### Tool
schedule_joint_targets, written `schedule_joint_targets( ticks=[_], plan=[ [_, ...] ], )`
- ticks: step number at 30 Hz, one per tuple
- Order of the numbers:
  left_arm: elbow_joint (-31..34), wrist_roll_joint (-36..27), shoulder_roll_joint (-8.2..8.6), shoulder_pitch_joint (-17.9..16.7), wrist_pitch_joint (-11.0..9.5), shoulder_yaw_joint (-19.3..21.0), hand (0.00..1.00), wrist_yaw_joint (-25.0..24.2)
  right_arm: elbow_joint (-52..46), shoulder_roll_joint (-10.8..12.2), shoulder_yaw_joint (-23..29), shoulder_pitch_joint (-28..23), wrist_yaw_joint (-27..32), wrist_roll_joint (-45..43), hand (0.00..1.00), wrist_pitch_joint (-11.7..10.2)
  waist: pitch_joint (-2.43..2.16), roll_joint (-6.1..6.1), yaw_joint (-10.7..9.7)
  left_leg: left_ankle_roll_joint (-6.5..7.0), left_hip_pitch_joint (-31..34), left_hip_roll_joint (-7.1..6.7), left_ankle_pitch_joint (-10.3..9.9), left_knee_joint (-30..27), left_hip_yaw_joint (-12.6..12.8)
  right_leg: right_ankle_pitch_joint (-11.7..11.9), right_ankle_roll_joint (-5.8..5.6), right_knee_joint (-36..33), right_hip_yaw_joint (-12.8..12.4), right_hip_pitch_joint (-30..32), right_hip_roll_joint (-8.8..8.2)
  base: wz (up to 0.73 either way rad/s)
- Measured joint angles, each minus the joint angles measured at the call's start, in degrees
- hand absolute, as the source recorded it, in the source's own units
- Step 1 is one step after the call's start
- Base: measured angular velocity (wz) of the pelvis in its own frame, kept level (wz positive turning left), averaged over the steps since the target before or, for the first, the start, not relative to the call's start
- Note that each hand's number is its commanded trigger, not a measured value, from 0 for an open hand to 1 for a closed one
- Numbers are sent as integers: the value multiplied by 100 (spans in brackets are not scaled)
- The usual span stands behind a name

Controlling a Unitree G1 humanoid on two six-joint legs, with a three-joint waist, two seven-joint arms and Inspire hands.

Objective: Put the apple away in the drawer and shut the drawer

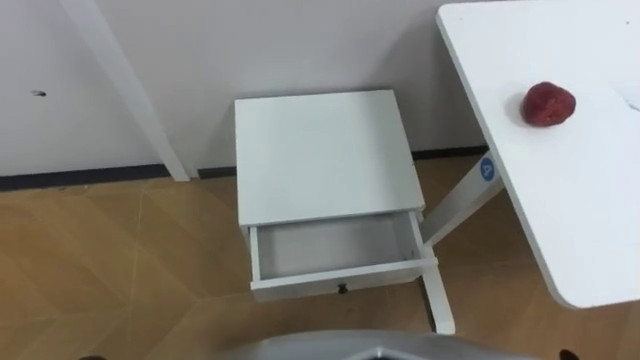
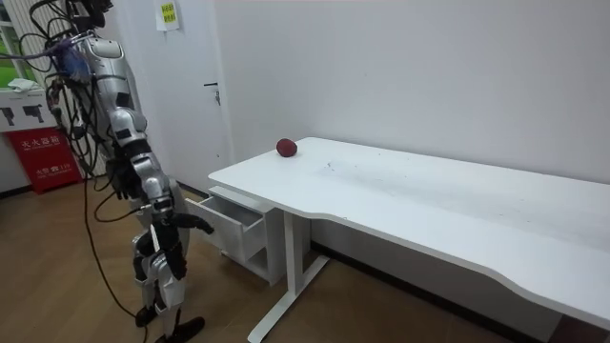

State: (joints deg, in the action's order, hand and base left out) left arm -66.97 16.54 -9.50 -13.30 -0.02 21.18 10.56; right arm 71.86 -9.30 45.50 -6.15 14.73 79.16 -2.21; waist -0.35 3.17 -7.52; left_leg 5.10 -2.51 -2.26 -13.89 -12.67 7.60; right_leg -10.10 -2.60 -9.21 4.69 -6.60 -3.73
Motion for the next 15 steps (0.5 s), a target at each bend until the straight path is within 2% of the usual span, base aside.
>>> schedule_joint_targets(
  ticks=[5, 7, 10, 15],
  plan=[
    [180, 7, -42, -4, -51, 11, 0, 5, -1203, -26, 135, 47, 444, -12, 0, -337, 12, -4, -33, 0, -2, -1, 0, 18, 10, -6, -10, -22, -20, 0, -2, -2],
    [248, -17, -42, -32, -102, -2, 0, 6, -1615, -116, 135, 89, 665, -74, 0, -436, 15, -6, -52, 0, 4, 0, 0, 48, 6, -15, -23, -57, -19, 20, -1, 0],
    [310, -10, -43, -83, -170, -3, 0, 4, -2002, -385, 134, 244, 1003, -285, 0, -609, 21, 0, -53, -1, 7, 2, 1, 55, 7, -15, -24, -52, -28, 29, 3, 0],
    [399, -2, -45, -99, -199, -75, 0, -11, -3221, -438, 119, 263, 1593, -554, 0, -936, 32, 28, 7, -11, 131, 15, 7, -10, 8, -15, -24, -53, -12, 124, 9, 0]
  ],
)
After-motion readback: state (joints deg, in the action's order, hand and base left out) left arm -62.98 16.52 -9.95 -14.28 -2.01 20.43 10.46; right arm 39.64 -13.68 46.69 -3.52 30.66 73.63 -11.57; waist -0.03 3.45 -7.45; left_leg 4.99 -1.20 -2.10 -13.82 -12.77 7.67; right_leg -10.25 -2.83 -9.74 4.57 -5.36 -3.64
